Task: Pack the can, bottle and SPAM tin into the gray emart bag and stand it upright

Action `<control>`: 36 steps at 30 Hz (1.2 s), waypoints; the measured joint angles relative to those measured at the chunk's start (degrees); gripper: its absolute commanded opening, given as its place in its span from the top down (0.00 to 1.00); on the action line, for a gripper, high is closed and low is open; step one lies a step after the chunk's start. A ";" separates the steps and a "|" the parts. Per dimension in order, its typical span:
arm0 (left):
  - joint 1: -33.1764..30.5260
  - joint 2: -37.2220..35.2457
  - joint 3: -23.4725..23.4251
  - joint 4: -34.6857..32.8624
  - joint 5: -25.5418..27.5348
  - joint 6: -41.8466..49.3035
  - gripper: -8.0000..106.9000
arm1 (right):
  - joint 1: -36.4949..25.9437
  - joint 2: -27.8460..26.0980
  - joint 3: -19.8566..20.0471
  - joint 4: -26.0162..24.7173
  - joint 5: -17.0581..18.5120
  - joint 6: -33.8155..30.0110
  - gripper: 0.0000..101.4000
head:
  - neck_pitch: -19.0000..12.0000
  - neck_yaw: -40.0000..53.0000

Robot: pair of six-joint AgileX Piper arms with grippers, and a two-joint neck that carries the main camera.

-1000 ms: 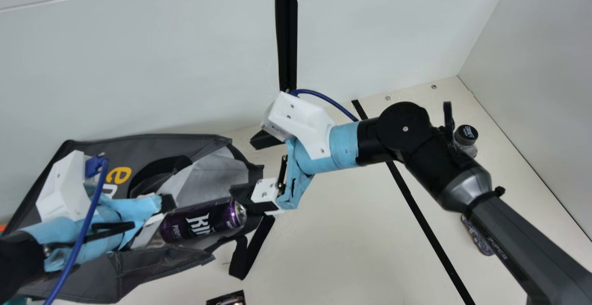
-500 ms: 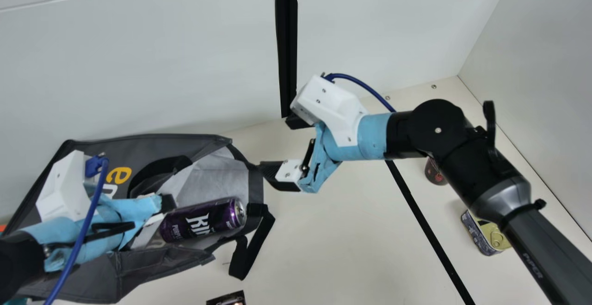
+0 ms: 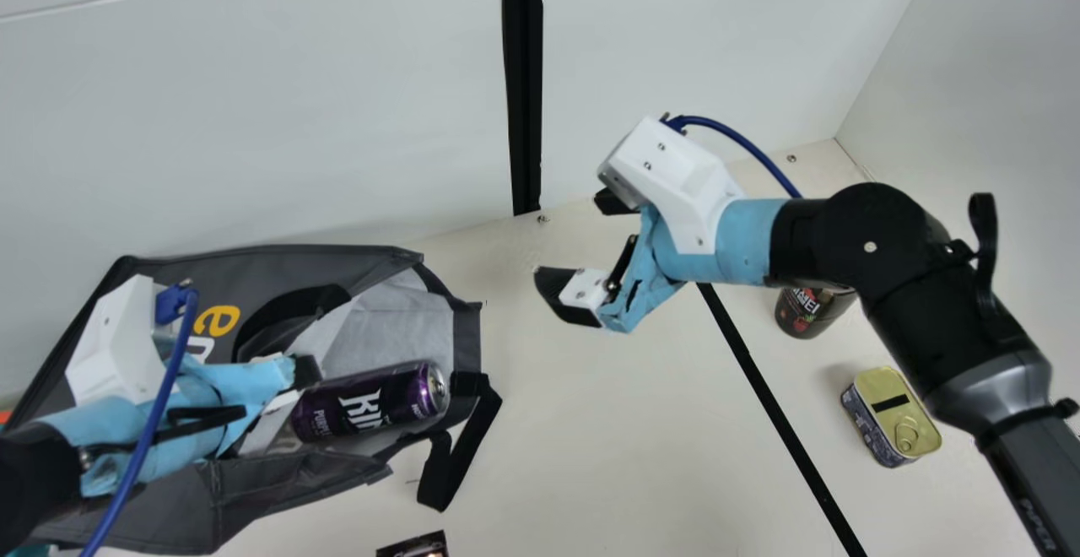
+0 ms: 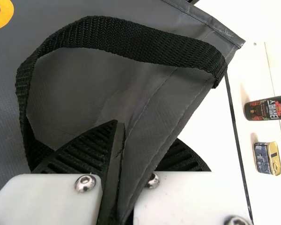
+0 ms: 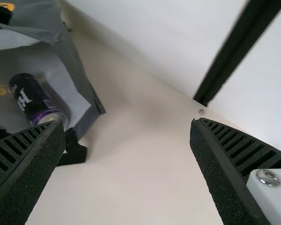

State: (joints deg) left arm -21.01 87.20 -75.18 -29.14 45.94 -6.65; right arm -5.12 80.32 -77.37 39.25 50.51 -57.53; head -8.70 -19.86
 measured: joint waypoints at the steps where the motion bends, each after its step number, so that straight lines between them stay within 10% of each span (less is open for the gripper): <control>1: 0.00 0.00 0.00 0.00 0.00 0.00 1.00 | -0.49 -0.32 0.00 -0.38 0.11 0.20 0.06 | 0.00 -0.09; 36: 0.00 0.00 0.00 0.00 0.00 0.00 1.00 | -8.37 -12.97 -3.96 -25.34 6.90 20.34 0.06 | 0.00 -0.09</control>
State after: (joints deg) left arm -21.01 87.20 -75.18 -29.14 45.94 -6.65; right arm -13.49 67.35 -81.33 13.91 57.41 -37.19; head -8.70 -19.95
